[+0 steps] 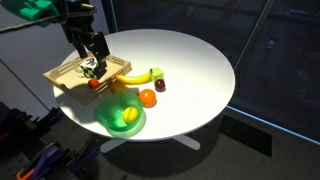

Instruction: Put the toy lemon in the bowl

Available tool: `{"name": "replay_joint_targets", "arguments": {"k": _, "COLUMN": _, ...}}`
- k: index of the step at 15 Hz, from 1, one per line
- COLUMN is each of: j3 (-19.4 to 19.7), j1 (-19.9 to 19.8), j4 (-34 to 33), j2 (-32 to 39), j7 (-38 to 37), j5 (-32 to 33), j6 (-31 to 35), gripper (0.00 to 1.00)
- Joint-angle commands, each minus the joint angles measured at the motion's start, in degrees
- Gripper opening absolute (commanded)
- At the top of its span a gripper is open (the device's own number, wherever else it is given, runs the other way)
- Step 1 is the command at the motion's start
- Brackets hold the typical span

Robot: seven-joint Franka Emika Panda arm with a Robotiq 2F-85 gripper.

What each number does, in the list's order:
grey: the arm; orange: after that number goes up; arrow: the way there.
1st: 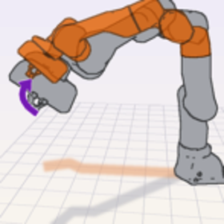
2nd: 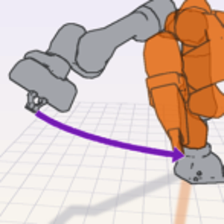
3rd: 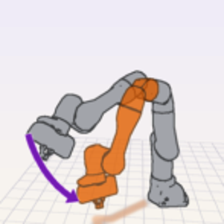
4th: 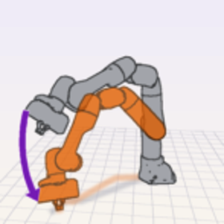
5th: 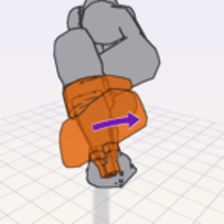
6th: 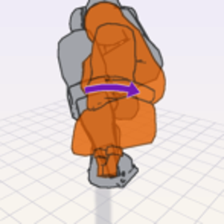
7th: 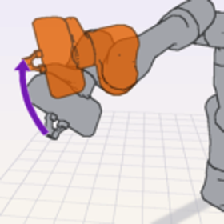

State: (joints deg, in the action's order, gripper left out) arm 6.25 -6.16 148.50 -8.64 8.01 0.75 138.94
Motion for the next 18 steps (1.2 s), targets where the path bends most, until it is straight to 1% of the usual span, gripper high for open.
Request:
{"name": "replay_joint_targets", "arguments": {"k": 1, "j3": -0.44, "j1": 0.52, "j4": 3.69, "j2": -7.22, "j7": 0.13, "j5": 1.1, "j6": -2.47, "gripper": 1.0}}
{"name": "replay_joint_targets", "arguments": {"k": 4, "j3": -0.61, "j1": 0.93, "j4": 4.45, "j2": -11.17, "j7": -0.54, "j5": -0.09, "j6": -5.62, "gripper": 1.0}}
{"name": "replay_joint_targets", "arguments": {"k": 9, "j3": -0.84, "j1": 1.4, "j4": 3.74, "j2": -16.62, "j7": -1.61, "j5": -1.1, "j6": -11.45, "gripper": 1.0}}
{"name": "replay_joint_targets", "arguments": {"k": 18, "j3": -2.04, "j1": 2.24, "j4": 2.72, "j2": -24.27, "j7": -3.56, "j5": -1.82, "j6": -16.6, "gripper": 1.0}}
